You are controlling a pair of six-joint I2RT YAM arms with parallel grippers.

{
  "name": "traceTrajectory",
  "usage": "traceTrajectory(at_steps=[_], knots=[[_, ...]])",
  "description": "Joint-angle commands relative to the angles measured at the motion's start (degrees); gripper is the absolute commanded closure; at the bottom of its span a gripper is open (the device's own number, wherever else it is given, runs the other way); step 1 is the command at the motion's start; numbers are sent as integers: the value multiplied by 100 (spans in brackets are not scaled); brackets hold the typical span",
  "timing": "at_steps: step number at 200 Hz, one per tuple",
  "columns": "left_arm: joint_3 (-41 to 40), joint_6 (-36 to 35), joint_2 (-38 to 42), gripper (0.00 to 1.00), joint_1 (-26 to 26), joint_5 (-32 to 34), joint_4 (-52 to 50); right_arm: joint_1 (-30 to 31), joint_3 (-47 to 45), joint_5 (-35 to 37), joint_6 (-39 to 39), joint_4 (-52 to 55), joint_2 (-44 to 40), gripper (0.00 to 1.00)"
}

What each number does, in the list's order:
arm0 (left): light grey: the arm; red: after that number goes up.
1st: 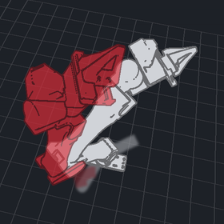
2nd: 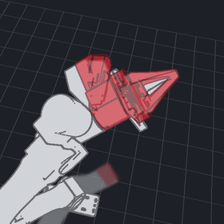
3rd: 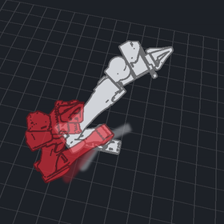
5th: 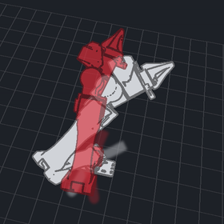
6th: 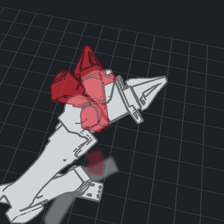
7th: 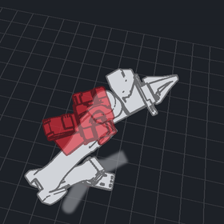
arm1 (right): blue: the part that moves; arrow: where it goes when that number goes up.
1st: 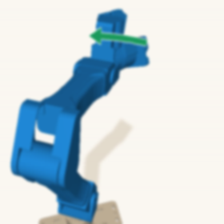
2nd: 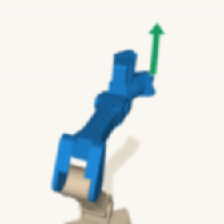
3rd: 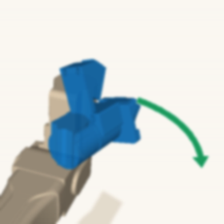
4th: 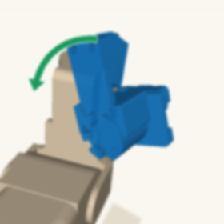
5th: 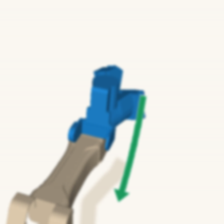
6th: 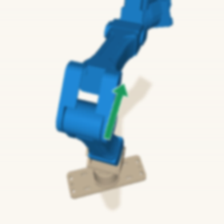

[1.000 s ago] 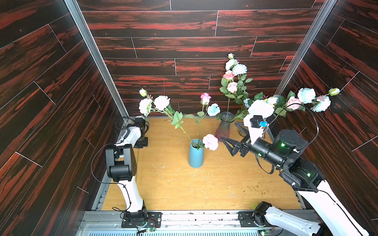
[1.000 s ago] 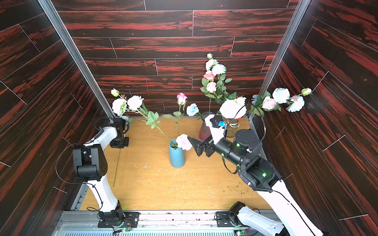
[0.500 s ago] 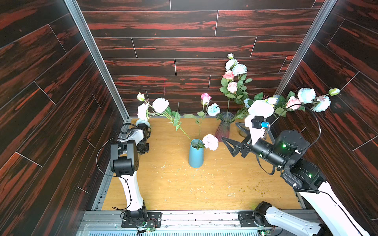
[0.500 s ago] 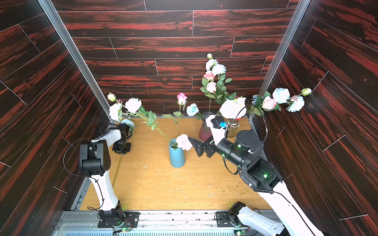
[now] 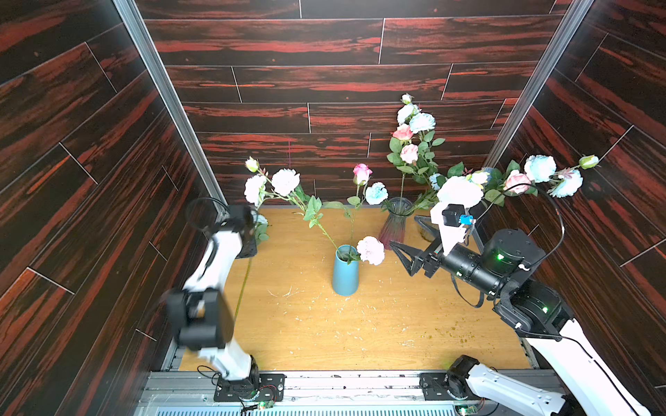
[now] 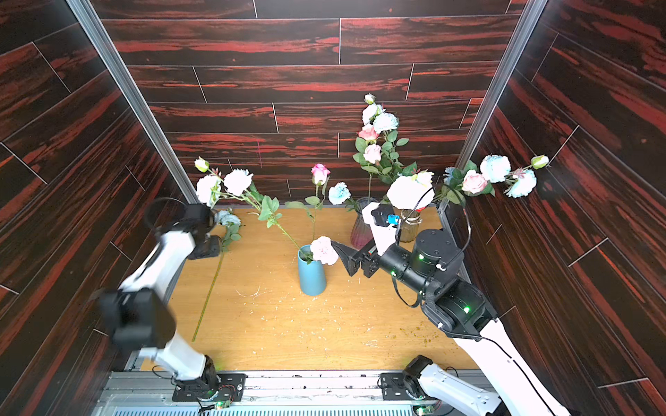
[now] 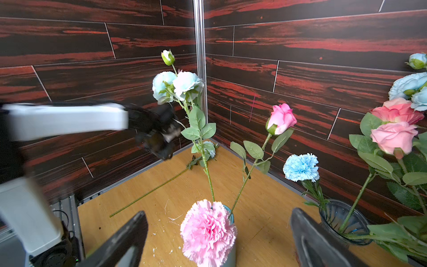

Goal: Pick out blue flowers from the vase
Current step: Place the flower at the center of the board.

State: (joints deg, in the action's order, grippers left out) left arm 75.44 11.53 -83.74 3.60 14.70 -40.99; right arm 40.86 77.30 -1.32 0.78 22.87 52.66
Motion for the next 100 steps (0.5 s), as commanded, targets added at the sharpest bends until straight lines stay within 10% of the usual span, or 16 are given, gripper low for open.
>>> traceTrajectory(at_steps=[1,60,100], knots=[[-1145,731,1390,41,-255,-721,1531,-18,-74,-218,16,-158,-34,5],[-3060,1873,3105,38,-1379,-1153,4164,110,369,-1209,-31,133,584,20],[-3971,1822,3678,38,-2070,-828,5137,1331,943,350,435,226,1770,26]])
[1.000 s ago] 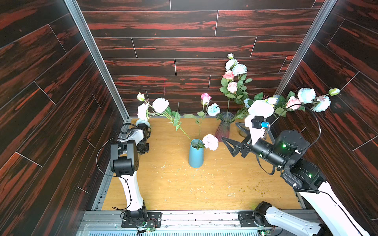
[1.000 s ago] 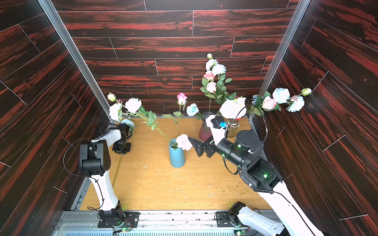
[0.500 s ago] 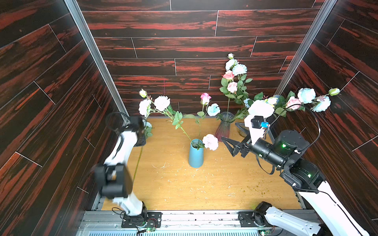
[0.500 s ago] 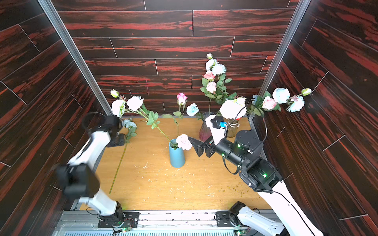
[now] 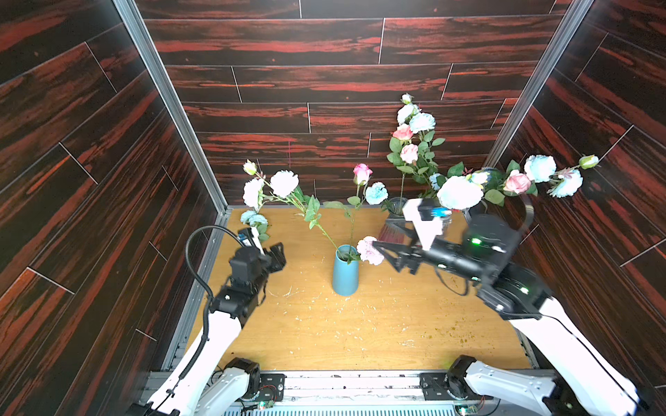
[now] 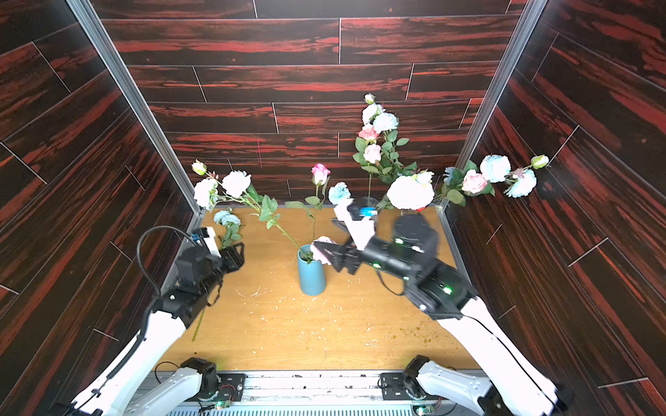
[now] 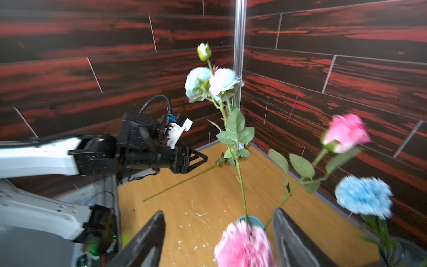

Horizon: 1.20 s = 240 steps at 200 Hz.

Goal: Pick out blue flowers from the vase
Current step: Place the flower at the center of the board, then pick up the flower from the vase.

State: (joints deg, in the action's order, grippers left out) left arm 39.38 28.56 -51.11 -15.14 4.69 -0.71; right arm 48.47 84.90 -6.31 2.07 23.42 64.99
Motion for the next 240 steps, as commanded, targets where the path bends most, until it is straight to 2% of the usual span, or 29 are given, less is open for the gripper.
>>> traceTrajectory(at_steps=[1,24,94,145,206,240], knots=[[-384,117,425,38,-203,177,1126,595,192,876,309,163,561,27],[-721,60,655,38,-209,290,1296,861,317,1373,292,-98,1132,27],[-1331,-174,893,37,-218,-101,1451,853,-20,2924,198,-1516,2397,27],[-1360,-202,785,36,-218,-284,1580,613,189,2789,-12,-1607,2836,28],[-1406,-218,856,36,-216,-319,1626,474,560,2766,-108,-1551,3252,35],[-1432,-226,890,35,-218,-344,1644,431,622,2744,-170,-1595,3370,48]])
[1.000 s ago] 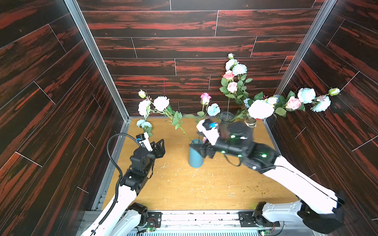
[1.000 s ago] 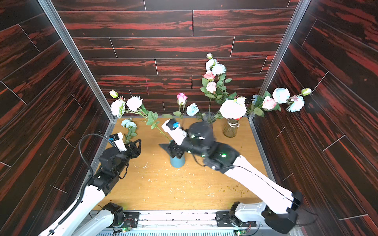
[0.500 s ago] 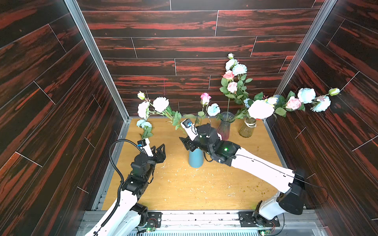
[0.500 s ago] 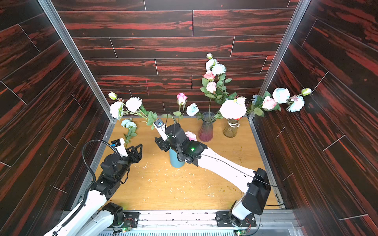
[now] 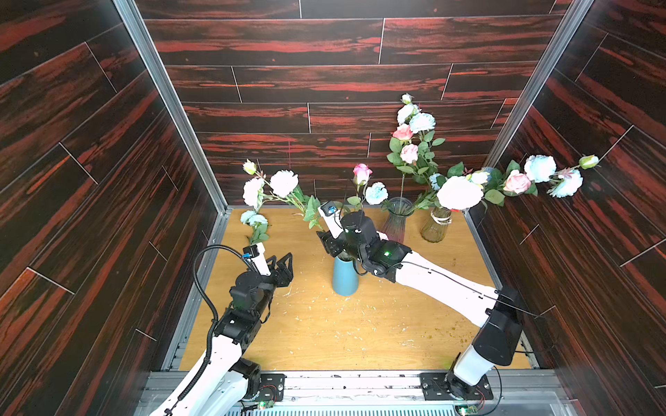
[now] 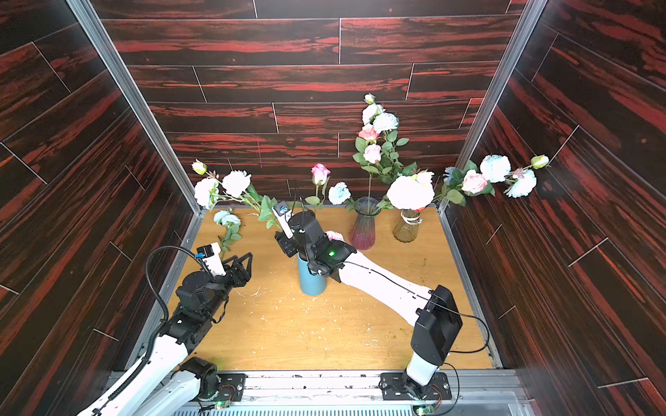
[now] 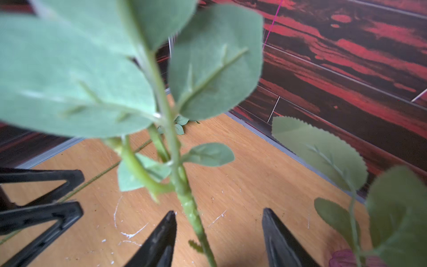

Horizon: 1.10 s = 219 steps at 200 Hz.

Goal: Pick out blue flowers from the vase
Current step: Pick up the flower from the vase.

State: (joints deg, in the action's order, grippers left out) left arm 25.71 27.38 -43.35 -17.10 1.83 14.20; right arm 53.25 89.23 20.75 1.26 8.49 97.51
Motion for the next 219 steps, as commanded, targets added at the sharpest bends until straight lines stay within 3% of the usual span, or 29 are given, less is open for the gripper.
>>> traceTrajectory(at_steps=[1,52,107,219], knots=[[-67,-105,111,35,-21,-59,154,-50,190,36,-90,-102,123,49],[-75,-126,117,35,-20,-110,184,-58,225,-41,-84,-49,154,77],[-75,-129,101,35,-17,-130,206,-61,134,-89,17,-61,-147,92],[62,-149,-150,35,-28,-352,190,-61,270,-252,129,139,-799,98]])
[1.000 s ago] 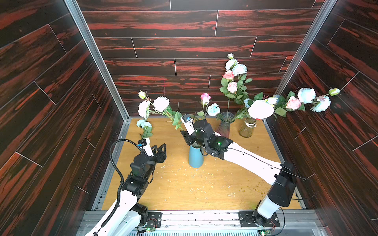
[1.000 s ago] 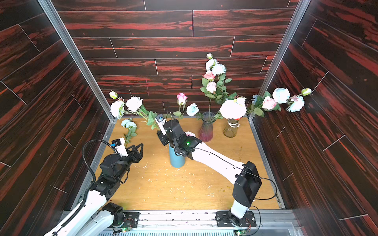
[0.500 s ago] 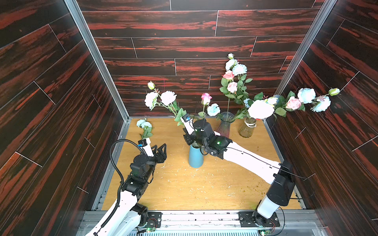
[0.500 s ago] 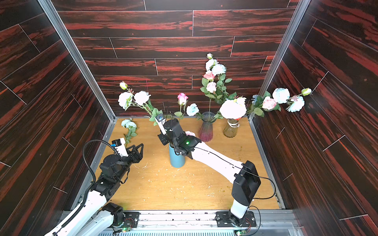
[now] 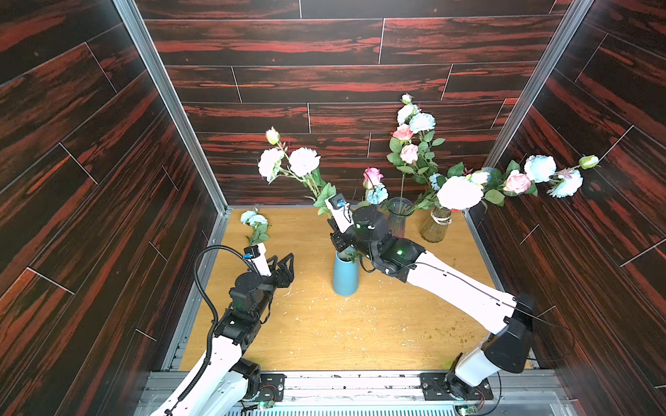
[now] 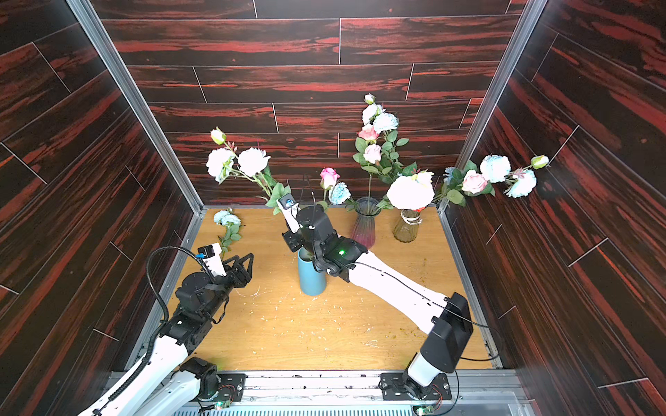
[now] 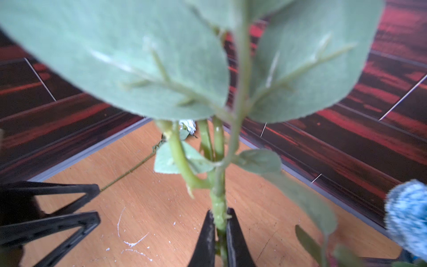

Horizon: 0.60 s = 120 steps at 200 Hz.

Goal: Pick out blue flowers from the vase
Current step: Pick up the flower from the vase.

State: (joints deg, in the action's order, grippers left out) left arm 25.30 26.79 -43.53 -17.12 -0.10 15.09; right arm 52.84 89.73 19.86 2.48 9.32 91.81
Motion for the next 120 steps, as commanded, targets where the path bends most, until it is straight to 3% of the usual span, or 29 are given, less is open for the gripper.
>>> traceTrajectory(at_steps=[1,120], knots=[[105,-88,-135,35,-27,-167,100,-19,233,-169,7,67,-236,98],[405,19,-613,35,-142,-615,20,-84,1409,-640,-17,820,-745,100]])
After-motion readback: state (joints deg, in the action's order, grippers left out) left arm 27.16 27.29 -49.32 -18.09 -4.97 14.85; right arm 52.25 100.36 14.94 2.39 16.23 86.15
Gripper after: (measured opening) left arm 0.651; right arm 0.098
